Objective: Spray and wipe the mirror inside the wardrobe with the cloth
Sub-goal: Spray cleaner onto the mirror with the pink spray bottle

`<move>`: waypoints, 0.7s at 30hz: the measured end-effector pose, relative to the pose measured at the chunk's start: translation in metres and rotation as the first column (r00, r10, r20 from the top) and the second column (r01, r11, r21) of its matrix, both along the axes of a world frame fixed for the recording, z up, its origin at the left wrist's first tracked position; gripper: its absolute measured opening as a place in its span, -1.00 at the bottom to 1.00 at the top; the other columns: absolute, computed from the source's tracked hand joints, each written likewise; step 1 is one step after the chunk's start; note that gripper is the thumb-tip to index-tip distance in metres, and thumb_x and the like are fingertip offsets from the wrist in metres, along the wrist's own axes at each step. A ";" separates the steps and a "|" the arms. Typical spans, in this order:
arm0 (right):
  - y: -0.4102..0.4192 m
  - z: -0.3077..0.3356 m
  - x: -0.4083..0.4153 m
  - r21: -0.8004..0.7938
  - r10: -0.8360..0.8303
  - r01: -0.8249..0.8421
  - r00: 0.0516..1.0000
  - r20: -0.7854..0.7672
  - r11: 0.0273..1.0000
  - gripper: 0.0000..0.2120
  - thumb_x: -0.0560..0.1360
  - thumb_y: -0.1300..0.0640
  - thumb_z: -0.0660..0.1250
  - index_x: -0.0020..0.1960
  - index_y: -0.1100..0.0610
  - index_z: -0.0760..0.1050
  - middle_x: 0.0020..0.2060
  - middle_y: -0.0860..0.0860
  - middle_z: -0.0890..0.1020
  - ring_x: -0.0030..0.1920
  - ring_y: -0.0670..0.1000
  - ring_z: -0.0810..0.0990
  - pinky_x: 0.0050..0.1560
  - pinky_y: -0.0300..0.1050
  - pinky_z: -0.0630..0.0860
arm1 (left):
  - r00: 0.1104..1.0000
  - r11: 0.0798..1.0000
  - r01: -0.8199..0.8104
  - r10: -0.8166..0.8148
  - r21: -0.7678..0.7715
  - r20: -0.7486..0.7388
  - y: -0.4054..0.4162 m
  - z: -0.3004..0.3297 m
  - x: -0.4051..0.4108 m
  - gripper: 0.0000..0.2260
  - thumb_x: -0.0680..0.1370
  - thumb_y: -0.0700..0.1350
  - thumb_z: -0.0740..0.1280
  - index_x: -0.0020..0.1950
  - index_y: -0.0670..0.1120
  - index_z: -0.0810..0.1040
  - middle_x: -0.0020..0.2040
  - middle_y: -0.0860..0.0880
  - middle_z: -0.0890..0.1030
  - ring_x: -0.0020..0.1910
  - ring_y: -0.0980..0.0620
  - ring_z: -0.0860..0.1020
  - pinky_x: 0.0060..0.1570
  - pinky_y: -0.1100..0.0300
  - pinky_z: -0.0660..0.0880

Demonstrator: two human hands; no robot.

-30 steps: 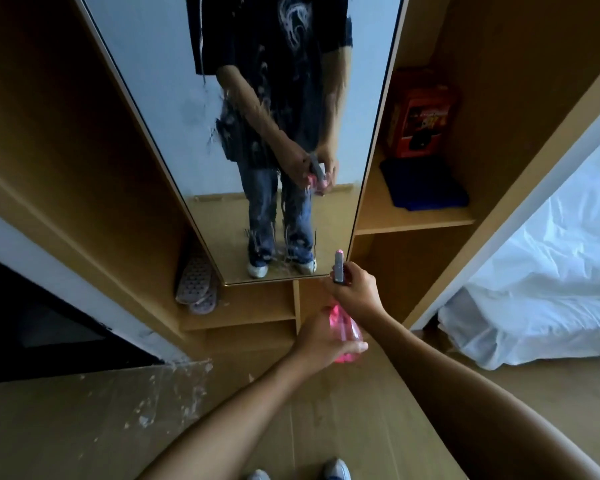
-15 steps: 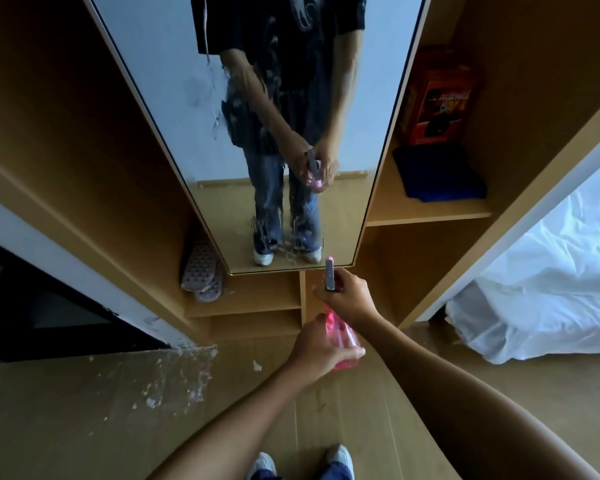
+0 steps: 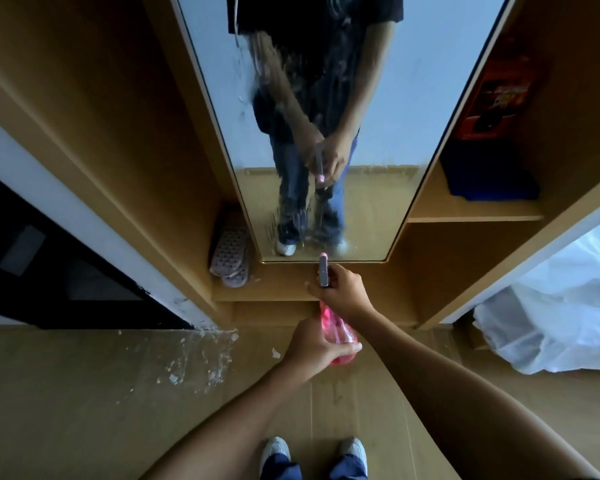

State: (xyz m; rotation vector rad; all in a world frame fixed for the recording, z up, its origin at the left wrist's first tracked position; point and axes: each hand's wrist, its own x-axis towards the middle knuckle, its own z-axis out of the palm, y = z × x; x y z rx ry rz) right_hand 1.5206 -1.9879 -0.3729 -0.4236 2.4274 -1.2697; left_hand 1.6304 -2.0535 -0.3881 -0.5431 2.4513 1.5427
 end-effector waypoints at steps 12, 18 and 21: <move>-0.067 0.003 0.030 0.065 0.081 -0.082 0.997 0.018 0.995 -0.73 0.40 0.07 0.48 -0.04 0.22 0.53 -0.18 0.10 0.64 -0.14 0.14 0.61 -0.10 0.08 0.56 | 0.994 0.994 -0.113 0.113 0.000 0.004 -0.050 -0.004 0.027 -0.68 0.26 -0.02 0.61 -0.16 0.07 0.51 -0.24 0.13 0.64 -0.27 0.32 0.60 -0.19 0.47 0.49; -0.079 -0.002 0.032 0.105 0.101 -0.106 0.994 0.048 0.989 -0.68 0.41 -0.01 0.49 -0.02 0.18 0.49 -0.23 -0.01 0.56 -0.23 0.01 0.53 -0.23 -0.13 0.48 | 0.997 0.998 -0.062 0.062 -0.003 0.037 -0.069 -0.009 0.037 -0.49 0.23 0.12 0.60 0.09 0.01 0.55 -0.02 0.14 0.64 -0.05 0.29 0.58 -0.06 0.54 0.40; -0.079 -0.007 0.036 0.120 0.072 -0.079 0.995 0.067 0.990 -0.67 0.41 0.01 0.50 -0.03 0.21 0.50 -0.20 0.05 0.59 -0.21 0.05 0.56 -0.20 -0.05 0.53 | 0.998 0.999 -0.031 0.030 0.012 0.058 -0.072 -0.013 0.039 -0.47 0.25 0.13 0.60 0.12 -0.01 0.55 0.00 0.10 0.64 -0.02 0.22 0.60 0.06 0.39 0.48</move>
